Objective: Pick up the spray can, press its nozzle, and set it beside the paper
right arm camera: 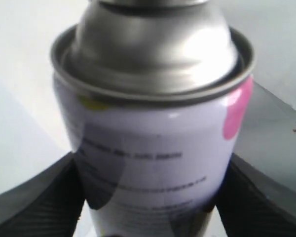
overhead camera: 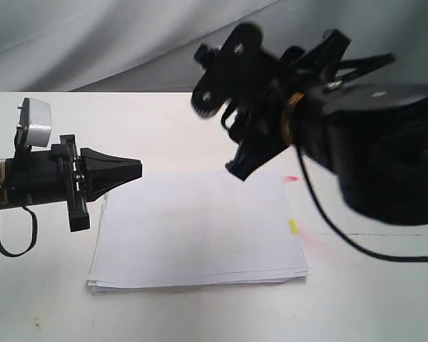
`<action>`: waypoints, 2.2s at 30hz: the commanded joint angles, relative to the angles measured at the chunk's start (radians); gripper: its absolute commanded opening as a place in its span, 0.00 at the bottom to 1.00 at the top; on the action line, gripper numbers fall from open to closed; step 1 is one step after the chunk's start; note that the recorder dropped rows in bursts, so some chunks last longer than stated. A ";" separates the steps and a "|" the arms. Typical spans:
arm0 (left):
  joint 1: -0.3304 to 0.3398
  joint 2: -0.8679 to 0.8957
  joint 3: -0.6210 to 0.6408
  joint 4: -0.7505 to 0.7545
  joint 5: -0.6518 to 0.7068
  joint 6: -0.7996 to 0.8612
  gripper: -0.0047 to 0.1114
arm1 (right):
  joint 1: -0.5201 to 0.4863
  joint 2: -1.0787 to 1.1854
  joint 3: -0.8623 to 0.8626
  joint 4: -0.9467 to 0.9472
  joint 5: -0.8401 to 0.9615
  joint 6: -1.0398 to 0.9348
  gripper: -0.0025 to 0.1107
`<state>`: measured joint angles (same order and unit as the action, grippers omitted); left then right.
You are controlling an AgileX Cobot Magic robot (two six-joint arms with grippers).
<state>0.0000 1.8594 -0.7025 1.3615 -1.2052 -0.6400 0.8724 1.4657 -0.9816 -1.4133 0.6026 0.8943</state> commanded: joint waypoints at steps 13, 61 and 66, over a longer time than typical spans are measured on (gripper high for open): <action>0.001 -0.010 0.023 0.018 -0.016 -0.018 0.04 | -0.470 -0.143 0.084 0.255 -0.649 0.131 0.02; 0.001 -0.010 0.023 0.038 -0.016 -0.037 0.04 | -0.734 0.565 0.160 0.870 -1.402 -0.691 0.02; 0.001 -0.010 0.023 0.038 -0.016 -0.037 0.04 | -0.734 0.565 0.160 0.849 -1.396 -0.684 0.02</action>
<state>-0.0005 1.8587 -0.6865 1.3998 -1.2070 -0.6694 0.1401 2.0405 -0.8223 -0.5459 -0.7375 0.2126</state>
